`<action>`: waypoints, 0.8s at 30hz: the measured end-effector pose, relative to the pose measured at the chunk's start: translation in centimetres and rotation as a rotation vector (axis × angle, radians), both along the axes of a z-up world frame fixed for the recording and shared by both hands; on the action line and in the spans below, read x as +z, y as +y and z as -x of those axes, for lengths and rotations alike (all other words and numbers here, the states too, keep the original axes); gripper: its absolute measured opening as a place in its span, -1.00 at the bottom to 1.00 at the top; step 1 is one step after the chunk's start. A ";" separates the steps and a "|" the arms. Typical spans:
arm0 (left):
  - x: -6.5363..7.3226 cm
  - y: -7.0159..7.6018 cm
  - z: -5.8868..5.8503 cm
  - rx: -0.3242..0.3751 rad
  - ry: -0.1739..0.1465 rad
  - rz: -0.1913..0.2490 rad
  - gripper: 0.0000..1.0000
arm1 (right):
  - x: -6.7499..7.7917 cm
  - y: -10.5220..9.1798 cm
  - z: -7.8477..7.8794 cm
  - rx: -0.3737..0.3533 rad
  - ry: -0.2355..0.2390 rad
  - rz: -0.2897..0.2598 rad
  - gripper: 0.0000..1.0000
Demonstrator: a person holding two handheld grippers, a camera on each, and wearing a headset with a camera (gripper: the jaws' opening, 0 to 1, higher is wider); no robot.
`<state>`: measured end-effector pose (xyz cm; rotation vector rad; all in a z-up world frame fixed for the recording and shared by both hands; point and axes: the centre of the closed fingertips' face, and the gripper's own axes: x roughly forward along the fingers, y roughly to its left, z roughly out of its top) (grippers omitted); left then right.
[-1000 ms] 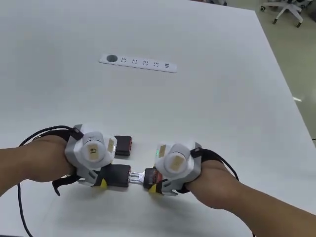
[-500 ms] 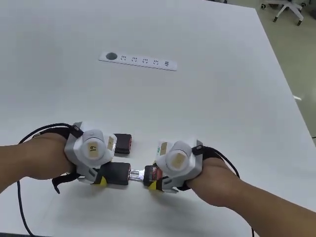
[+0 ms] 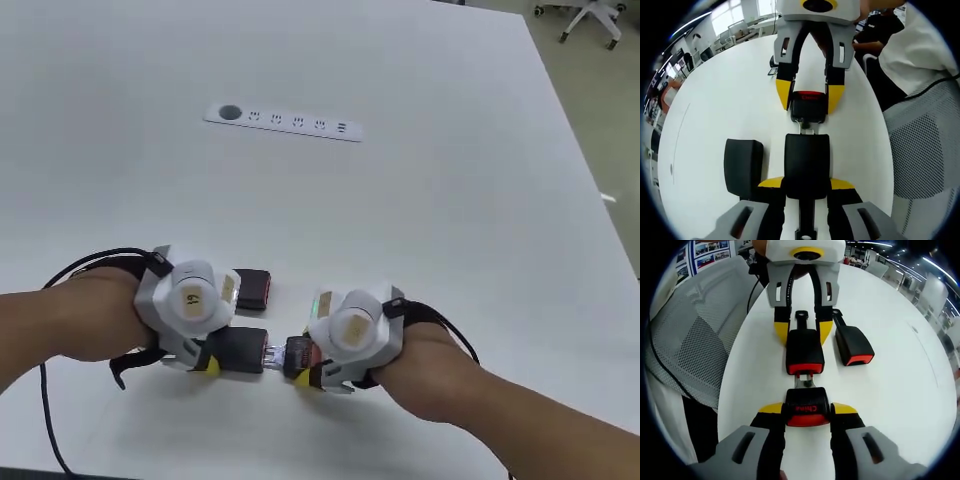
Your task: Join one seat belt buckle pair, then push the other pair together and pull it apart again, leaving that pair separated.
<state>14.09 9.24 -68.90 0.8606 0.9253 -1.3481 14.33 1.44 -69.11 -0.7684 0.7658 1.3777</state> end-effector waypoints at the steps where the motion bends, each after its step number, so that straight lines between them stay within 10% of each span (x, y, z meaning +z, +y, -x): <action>1: 0.0 0.0 0.0 -0.001 0.000 0.000 -0.34 | 0.0 0.0 0.0 0.000 0.005 -0.005 -0.35; 24: 0.0 0.3 0.1 -0.020 -0.005 -0.003 -0.37 | 0.5 0.9 0.1 -0.012 -0.005 -0.042 -0.38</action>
